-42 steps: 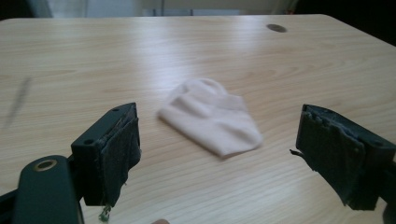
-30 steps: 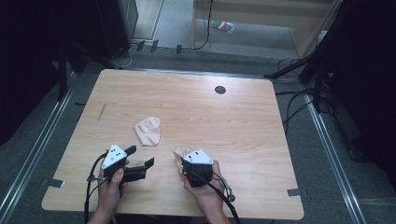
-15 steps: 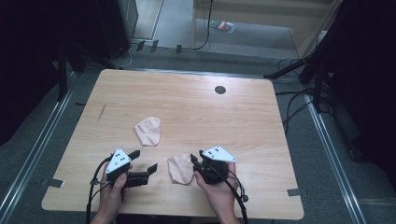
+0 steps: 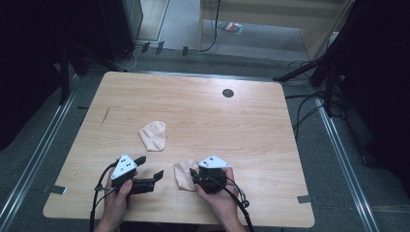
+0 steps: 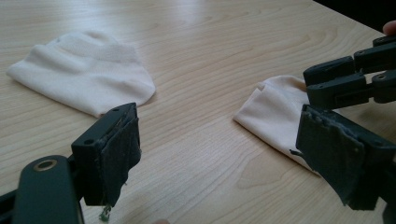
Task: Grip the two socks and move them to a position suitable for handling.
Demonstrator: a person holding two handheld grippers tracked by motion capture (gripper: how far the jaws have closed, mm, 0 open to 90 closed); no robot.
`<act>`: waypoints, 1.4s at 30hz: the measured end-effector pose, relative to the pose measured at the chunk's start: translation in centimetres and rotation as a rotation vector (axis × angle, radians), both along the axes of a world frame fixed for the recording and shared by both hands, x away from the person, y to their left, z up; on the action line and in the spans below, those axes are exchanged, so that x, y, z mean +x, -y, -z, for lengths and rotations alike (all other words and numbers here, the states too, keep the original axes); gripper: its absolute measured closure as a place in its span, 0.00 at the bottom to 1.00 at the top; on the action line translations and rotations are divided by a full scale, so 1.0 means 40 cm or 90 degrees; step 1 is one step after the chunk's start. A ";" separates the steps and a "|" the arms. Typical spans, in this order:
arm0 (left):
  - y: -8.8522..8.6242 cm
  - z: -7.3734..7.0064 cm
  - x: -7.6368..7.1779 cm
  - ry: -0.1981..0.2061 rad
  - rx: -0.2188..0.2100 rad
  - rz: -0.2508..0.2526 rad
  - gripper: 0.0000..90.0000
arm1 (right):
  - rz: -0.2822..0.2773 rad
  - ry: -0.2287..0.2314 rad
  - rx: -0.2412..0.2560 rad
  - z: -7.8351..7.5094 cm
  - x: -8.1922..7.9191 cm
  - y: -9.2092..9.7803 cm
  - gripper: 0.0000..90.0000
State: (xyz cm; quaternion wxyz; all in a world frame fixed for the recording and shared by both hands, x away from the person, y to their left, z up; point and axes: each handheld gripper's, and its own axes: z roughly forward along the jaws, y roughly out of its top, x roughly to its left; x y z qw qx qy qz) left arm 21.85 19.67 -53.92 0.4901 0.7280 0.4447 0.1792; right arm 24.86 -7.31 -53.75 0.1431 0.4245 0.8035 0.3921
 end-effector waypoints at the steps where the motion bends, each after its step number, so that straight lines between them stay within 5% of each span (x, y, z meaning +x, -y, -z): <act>1: 0.000 0.000 0.001 -0.001 0.000 0.000 0.15 | 0.000 -0.006 -0.001 0.005 0.003 0.000 0.69; 4: 0.000 0.002 0.002 -0.002 0.002 0.001 0.15 | -0.001 -0.015 -0.013 0.016 0.004 -0.003 0.69; 14: -0.002 0.003 0.003 -0.006 0.004 -0.002 0.15 | -0.011 0.090 -0.131 0.020 -0.045 -0.055 0.91; 17: -0.004 0.004 0.004 -0.008 0.002 -0.004 0.15 | -0.011 0.105 -0.135 0.016 -0.053 -0.058 0.92; 26: 0.001 0.005 0.006 -0.018 0.001 0.004 0.15 | -0.006 0.056 0.016 -0.031 -0.046 -0.028 0.96; 31: 0.025 0.009 0.003 -0.031 0.004 0.037 0.15 | -0.013 0.056 0.045 -0.066 -0.041 -0.026 0.96; 34: 0.056 0.017 0.002 -0.059 0.012 0.082 0.15 | -0.019 0.066 0.060 -0.101 -0.042 -0.031 0.96; 37: 0.107 0.022 -0.004 -0.077 0.055 0.115 0.15 | -0.018 0.066 0.070 -0.116 -0.042 -0.030 0.96; 42: 0.151 0.024 0.005 -0.096 0.082 0.105 0.19 | -0.018 0.057 0.088 -0.130 -0.042 -0.026 0.96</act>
